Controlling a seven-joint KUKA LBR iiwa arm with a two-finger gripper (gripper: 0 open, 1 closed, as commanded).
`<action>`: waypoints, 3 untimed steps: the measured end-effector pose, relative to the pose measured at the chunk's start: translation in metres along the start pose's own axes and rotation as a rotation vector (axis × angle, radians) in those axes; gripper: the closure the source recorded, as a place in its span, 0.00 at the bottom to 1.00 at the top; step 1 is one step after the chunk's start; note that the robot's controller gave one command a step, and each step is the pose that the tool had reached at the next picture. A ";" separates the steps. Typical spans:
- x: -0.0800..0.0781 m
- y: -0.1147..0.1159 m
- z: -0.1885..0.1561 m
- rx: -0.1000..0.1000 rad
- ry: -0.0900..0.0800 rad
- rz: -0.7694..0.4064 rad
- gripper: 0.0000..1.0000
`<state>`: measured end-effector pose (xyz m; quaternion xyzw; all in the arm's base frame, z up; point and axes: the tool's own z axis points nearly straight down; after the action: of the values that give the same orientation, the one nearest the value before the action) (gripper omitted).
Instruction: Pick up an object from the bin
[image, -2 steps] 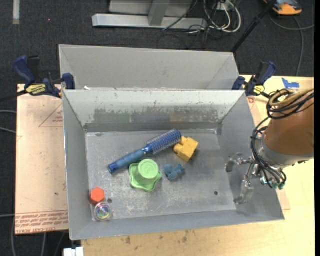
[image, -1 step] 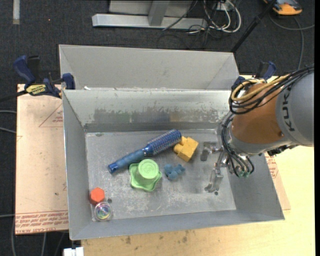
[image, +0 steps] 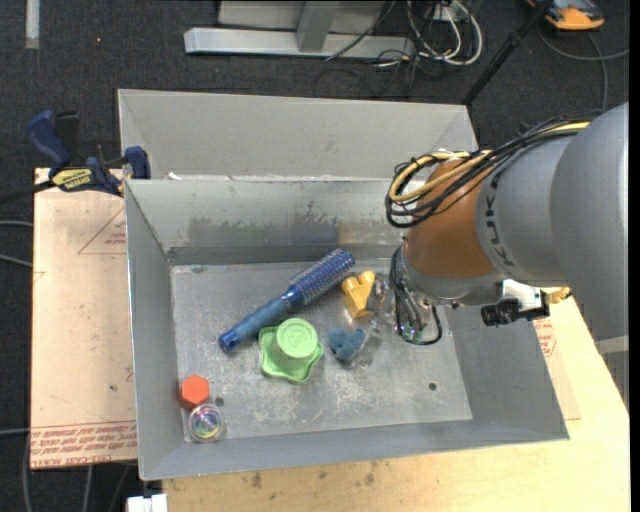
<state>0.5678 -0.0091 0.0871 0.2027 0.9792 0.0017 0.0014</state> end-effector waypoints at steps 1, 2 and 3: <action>0.013 0.024 0.014 -0.001 -0.009 -0.107 0.00; 0.028 -0.026 -0.028 0.004 0.000 -0.361 0.00; 0.001 0.027 0.014 0.000 0.000 -0.347 0.00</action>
Offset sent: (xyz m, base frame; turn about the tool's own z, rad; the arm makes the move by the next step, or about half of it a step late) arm -0.0061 0.0265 -0.0171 -0.1069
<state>0.5777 0.0158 0.0737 0.0306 0.9995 0.0015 0.0015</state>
